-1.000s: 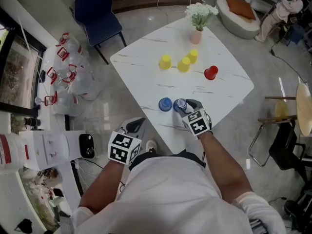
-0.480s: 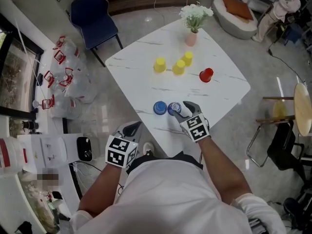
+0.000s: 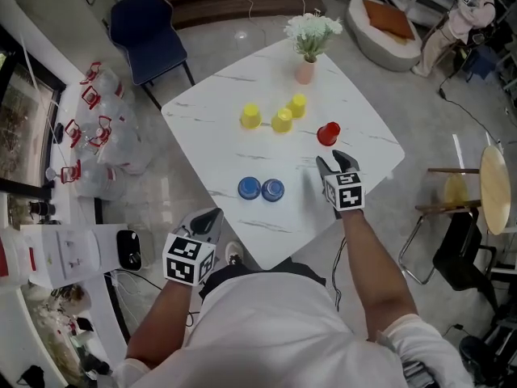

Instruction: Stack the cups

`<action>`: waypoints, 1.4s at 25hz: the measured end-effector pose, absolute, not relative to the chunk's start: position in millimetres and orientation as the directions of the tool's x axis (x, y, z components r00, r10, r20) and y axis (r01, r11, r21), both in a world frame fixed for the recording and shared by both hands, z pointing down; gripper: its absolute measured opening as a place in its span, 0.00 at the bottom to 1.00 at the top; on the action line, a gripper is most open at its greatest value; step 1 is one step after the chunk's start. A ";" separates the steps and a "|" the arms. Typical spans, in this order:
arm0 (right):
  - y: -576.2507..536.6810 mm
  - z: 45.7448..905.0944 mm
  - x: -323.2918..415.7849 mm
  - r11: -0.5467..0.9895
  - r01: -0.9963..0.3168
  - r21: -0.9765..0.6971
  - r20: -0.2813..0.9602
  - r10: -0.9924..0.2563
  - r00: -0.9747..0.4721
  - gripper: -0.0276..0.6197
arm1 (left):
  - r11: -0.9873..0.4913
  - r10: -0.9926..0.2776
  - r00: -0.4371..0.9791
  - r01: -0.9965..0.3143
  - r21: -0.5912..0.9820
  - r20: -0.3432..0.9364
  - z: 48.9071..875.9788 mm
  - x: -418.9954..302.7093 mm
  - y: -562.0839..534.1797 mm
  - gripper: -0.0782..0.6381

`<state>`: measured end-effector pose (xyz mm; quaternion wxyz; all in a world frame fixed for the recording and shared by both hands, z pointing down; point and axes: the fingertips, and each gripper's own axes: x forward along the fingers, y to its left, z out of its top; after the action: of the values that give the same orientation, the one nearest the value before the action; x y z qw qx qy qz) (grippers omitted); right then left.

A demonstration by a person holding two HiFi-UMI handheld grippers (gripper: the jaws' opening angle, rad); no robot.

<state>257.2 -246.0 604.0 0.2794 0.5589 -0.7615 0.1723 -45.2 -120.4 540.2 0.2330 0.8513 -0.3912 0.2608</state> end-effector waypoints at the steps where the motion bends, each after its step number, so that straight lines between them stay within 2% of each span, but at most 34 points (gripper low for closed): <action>1: -256.1 606.5 269.5 0.299 -0.952 0.059 0.623 -0.756 -0.199 0.35 | -0.576 -0.550 0.550 -0.795 0.192 0.629 540.2 -46.0 -119.4 0.12; 6: -301.1 617.5 312.8 0.238 -0.968 0.077 0.651 -0.747 -0.132 0.38 | -0.521 -0.573 0.502 -0.833 0.185 0.648 541.6 -55.6 -110.1 0.12; 11: -326.3 630.6 317.4 0.268 -0.960 0.076 0.678 -0.720 -0.147 0.43 | -0.471 -0.593 0.460 -0.864 0.179 0.661 544.2 -63.4 -103.2 0.12; 17: -333.9 647.1 317.3 0.289 -0.954 0.086 0.716 -0.684 -0.142 0.43 | -0.440 -0.608 0.439 -0.880 0.179 0.662 544.5 -67.6 -99.3 0.12; 19: -332.8 647.2 316.4 0.296 -0.951 0.091 0.716 -0.683 -0.144 0.38 | -0.439 -0.608 0.437 -0.881 0.178 0.663 545.6 -67.9 -98.8 0.12; 28: -295.7 598.5 278.2 0.350 -0.935 0.051 0.630 -0.738 -0.242 0.37 | -0.515 -0.576 0.503 -0.835 0.193 0.645 544.7 -48.7 -108.0 0.12; 35: -221.7 592.6 225.0 0.460 -0.886 0.063 0.631 -0.706 -0.321 0.37 | -0.589 -0.544 0.559 -0.786 0.189 0.626 541.5 -37.4 -115.5 0.12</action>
<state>225.0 -221.7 592.6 0.3022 0.4981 -0.7990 0.1488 -37.4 -115.5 541.5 0.2309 0.8521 -0.3901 0.2617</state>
